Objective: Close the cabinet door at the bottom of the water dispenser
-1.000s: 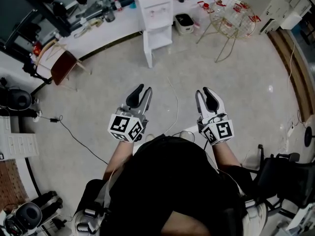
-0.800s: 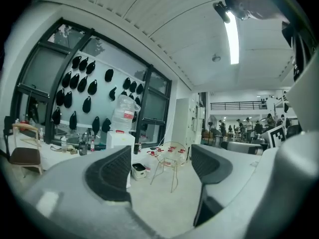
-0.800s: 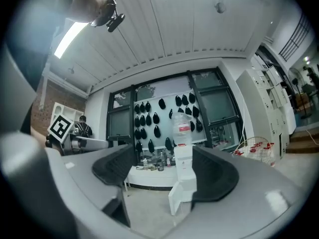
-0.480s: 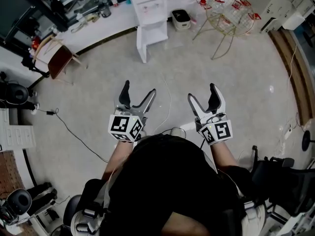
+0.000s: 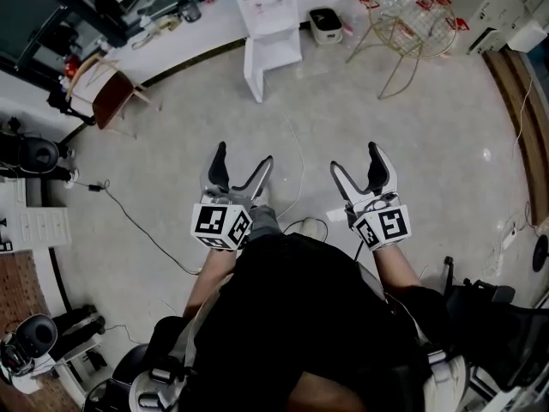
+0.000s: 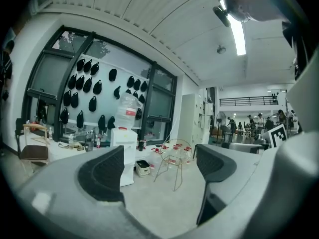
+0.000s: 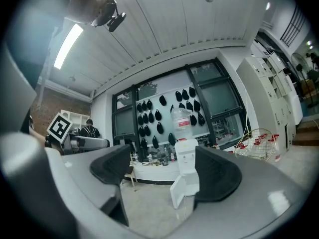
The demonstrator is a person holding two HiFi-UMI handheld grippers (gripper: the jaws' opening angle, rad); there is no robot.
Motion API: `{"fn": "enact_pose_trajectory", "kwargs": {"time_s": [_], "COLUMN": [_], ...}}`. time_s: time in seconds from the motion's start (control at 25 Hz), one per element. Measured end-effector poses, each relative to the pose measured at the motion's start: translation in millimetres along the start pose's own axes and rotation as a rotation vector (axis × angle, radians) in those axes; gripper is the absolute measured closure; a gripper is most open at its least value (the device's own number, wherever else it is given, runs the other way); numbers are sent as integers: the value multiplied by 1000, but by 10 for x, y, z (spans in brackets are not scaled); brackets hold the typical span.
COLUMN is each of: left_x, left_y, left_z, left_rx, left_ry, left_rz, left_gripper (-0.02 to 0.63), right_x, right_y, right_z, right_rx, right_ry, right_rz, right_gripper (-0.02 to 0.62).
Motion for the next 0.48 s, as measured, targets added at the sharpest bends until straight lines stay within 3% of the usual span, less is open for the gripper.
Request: {"fn": "enact_pose_trajectory", "kwargs": {"time_s": [0.48], "left_x": [77], "left_y": [-535], "left_z": [722], "left_rx": [-92], "left_ry": [10], "left_rz": [-2], "left_gripper": [150], "right_x": [-15], "right_y": [196], "right_z": [625], "right_rx": [-118], "right_ry": [-41], "right_rz": [14], "right_gripper": [210]}}
Point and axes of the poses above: the fingertips, and each gripper's own axes: z forward along the fingers, y to its right, x out of its top, the point moved 4 cm from there along -z, backward along the fingers, and after that the axes turned 3 degrees about z, right-handed, at the moved point
